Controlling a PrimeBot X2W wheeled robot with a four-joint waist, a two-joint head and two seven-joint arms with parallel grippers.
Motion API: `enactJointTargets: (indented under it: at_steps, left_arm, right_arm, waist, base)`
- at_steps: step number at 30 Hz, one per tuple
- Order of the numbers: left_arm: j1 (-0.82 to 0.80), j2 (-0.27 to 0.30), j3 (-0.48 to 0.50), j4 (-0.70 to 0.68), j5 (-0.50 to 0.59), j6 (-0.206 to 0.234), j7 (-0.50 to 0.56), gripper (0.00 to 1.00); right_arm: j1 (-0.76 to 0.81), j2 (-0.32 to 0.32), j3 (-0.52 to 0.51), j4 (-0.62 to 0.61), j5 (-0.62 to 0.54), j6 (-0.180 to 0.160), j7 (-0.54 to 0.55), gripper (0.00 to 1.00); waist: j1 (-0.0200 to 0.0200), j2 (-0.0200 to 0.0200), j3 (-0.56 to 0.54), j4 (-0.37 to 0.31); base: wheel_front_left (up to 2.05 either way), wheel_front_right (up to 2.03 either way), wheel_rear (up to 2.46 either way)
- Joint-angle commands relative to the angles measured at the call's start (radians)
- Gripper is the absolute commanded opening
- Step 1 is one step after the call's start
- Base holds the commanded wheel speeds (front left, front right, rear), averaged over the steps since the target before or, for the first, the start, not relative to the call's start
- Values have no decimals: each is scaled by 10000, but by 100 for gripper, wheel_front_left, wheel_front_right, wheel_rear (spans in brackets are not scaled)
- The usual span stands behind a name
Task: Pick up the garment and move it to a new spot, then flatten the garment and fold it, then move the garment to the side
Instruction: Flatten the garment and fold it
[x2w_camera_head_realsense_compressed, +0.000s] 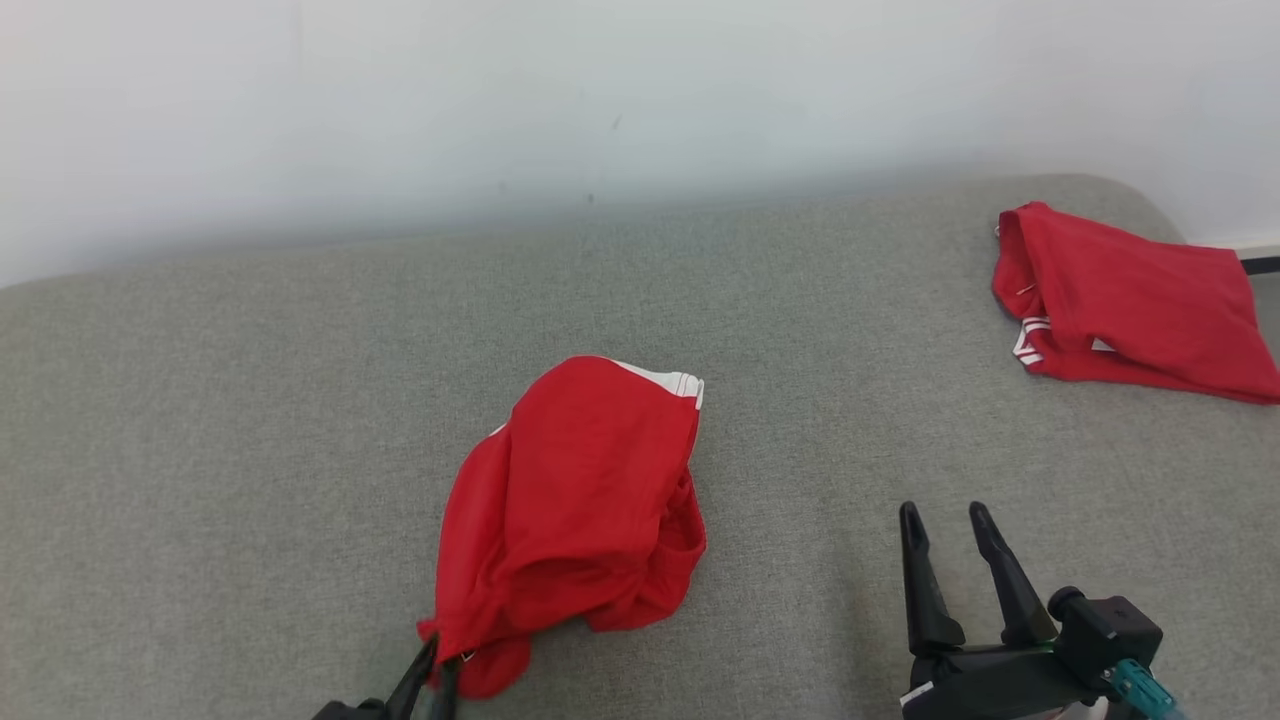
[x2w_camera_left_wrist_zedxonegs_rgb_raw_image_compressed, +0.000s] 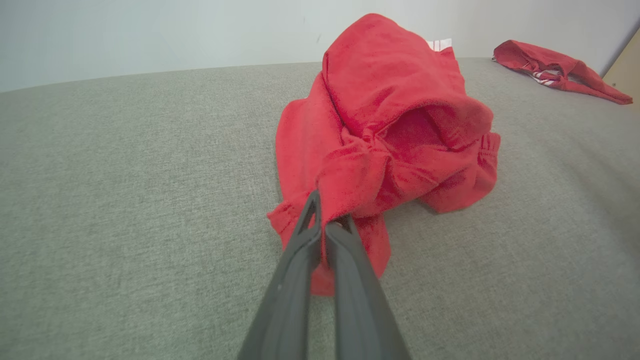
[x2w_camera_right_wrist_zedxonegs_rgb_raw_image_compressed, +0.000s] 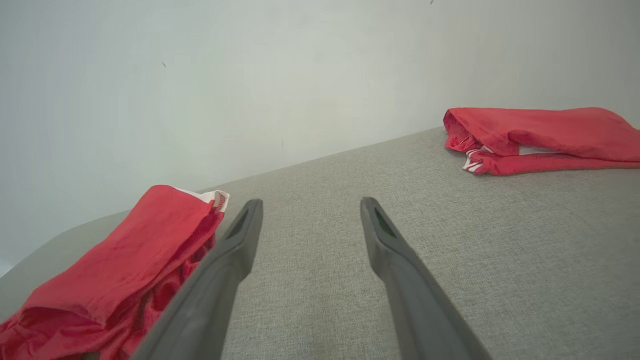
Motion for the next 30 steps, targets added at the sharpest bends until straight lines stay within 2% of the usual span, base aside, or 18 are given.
enactJointTargets:
  at_steps: [1,9,16,30]
  left_arm:
    - [98,-136,36,-90,39,1,-28,100]
    - [509,-547,74,-1020,439,-58,-30,100]
    - [688,-594,215,-1875,801,-113,-28,100]
    - [-1032,-228,-318,-964,1089,-306,-28,100]
  right_arm:
    - [130,25,-56,-9,-32,-28,-47,100]
    - [296,25,-143,-23,-75,-28,-45,100]
    - [311,26,-37,23,-17,-28,-45,100]
    - [98,26,69,27,97,-28,-45,100]
  waist:
    - [1,0,-87,14]
    - [1,0,-389,383]
    - [1,0,-513,526]
    - [1,0,-172,-649]
  base:
    - [0,0,0]
    - [0,0,0]
    - [0,0,0]
    - [0,0,0]
